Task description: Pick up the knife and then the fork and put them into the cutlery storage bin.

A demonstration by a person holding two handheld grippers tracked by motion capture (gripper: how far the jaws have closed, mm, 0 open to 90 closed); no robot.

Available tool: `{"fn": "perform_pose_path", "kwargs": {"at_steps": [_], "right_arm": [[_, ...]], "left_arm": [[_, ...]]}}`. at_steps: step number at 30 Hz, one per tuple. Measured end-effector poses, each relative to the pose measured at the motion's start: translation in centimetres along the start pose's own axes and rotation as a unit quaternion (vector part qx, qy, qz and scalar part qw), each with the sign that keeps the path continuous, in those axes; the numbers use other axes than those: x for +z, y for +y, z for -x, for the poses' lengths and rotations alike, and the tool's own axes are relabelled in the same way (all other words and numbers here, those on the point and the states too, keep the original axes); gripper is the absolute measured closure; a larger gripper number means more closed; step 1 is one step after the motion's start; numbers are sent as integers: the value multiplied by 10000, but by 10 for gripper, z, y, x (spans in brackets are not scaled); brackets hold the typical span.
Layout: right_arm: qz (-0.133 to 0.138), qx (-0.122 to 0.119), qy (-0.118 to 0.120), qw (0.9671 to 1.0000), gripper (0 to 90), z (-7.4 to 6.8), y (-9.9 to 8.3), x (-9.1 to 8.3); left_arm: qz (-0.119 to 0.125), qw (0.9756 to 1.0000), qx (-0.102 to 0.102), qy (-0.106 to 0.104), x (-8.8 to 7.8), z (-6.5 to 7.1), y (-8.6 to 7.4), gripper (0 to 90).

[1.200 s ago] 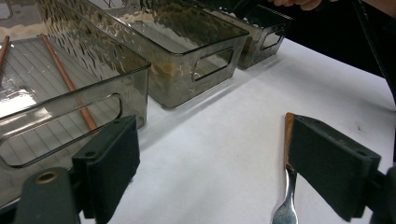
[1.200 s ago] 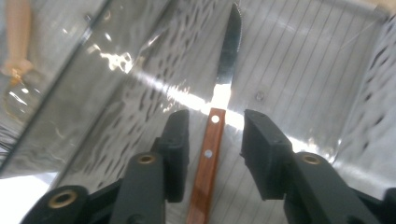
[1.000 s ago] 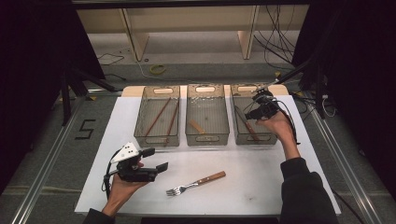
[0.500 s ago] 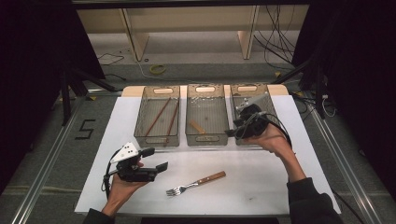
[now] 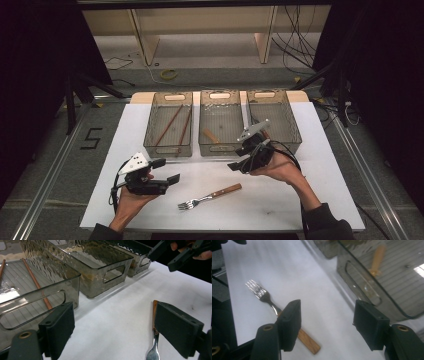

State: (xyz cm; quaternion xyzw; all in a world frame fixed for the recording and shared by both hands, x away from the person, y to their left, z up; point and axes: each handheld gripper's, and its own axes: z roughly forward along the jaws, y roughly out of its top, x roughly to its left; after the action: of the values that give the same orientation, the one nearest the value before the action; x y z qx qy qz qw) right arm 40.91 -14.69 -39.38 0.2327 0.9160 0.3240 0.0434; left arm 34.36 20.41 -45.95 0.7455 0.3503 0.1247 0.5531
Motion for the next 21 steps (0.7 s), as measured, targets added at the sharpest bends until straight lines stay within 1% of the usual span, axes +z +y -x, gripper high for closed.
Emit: {"fn": "perform_pose_path", "kwargs": {"at_steps": [1, 3, 4, 6, 9, 11, 15, 19, 21], "right_arm": [[-12, -21, 22, 10000, 401, -2, 0, 3], [-122, -119, 67, 9998, 399, -5, -1, 8], [-151, -134, 77, 9998, 397, -7, -1, 10], [-168, -246, 148, 9994, 396, -9, -1, 14], [-269, -333, 192, 9989, 396, -15, -1, 19], [-282, -420, 280, 9983, 397, -17, -1, 23], [-448, -509, 369, 9970, 400, -23, -1, 34], [-557, -617, 417, 9957, 404, -28, -3, 44], [-657, -666, 436, 9947, 407, -30, -3, 48]], "left_arm": [[-1, 10000, -7, 0, 0, 0, 0, 160], [-18, 10000, 7, -2, 0, 0, 0, 160], [-14, 10000, 17, -1, 0, 0, 0, 160], [-1, 10000, 11, -1, 0, 0, 0, 160], [-19, 10000, 11, -5, 0, 0, 0, 160], [-1, 10000, 10, 0, 0, 0, 0, 160], [-16, 10000, 31, -3, 0, 0, 0, 160], [-14, 10000, 22, -9, 0, 0, 0, 160], [-14, 10000, 28, -6, 0, 0, 0, 160]]}}
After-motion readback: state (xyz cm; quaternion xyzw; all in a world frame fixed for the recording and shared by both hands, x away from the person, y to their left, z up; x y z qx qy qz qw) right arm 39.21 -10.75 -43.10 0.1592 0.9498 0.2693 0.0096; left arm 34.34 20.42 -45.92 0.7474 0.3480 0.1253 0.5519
